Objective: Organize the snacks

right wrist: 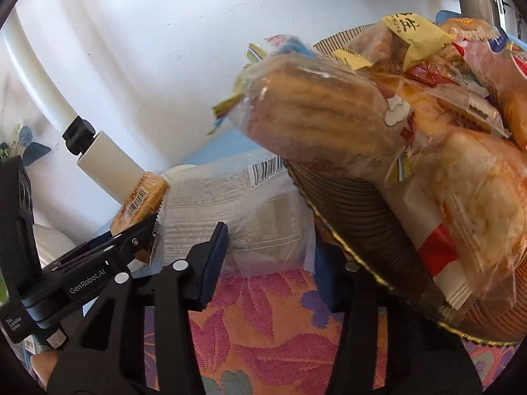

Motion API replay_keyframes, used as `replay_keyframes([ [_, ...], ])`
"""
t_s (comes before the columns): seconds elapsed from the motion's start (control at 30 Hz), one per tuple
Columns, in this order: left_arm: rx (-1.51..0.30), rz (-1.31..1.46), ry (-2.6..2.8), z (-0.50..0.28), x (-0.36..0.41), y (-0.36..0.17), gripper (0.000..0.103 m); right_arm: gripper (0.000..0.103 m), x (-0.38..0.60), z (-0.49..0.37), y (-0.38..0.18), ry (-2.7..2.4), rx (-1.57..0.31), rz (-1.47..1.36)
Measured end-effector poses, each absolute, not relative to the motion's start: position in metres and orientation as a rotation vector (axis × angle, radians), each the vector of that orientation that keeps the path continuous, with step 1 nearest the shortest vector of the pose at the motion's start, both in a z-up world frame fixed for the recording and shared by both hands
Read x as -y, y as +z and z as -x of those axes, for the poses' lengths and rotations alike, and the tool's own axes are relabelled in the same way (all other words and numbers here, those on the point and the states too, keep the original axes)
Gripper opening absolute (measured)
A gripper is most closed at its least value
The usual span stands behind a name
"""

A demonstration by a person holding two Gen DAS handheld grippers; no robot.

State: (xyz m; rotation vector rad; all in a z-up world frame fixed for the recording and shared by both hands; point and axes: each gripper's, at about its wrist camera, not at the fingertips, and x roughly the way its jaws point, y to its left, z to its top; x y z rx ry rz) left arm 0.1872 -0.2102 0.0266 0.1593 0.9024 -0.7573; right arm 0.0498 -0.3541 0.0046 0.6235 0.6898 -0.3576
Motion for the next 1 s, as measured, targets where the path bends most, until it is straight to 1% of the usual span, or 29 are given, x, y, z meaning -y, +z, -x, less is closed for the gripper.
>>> replay_keyframes([
  [0.2, -0.898, -0.155, -0.739, -0.175, 0.190, 0.030, 0.060, 0.036, 0.350, -0.032, 0.010, -0.318, -0.663, -0.655],
  [0.23, -0.895, -0.154, -0.733, -0.170, 0.192, 0.033, 0.060, 0.030, 0.350, -0.027, 0.012, -0.316, -0.657, -0.664],
  [0.27, -0.894, -0.152, -0.726, -0.169, 0.193, 0.036, 0.060, 0.027, 0.353, -0.022, 0.015, -0.307, -0.650, -0.673],
  [0.47, -0.881, -0.121, -0.702, -0.152, 0.184, 0.055, 0.056, 0.026, 0.352, 0.007, 0.030, -0.281, -0.655, -0.676],
  [0.57, -0.862, -0.123, -0.698, -0.142, 0.179, 0.067, 0.056, 0.021, 0.351, 0.021, 0.037, -0.251, -0.653, -0.700],
  [0.77, -0.862, -0.135, -0.675, -0.123, 0.162, 0.075, 0.055, 0.019, 0.331, 0.065, 0.041, -0.217, -0.679, -0.657],
  [0.93, -0.888, -0.110, -0.649, -0.099, 0.126, 0.071, 0.054, 0.019, 0.317, 0.097, 0.044, -0.184, -0.747, -0.602],
  [1.0, -0.894, -0.104, -0.642, -0.088, 0.116, 0.069, 0.054, 0.024, 0.310, 0.103, 0.043, -0.159, -0.788, -0.566],
])
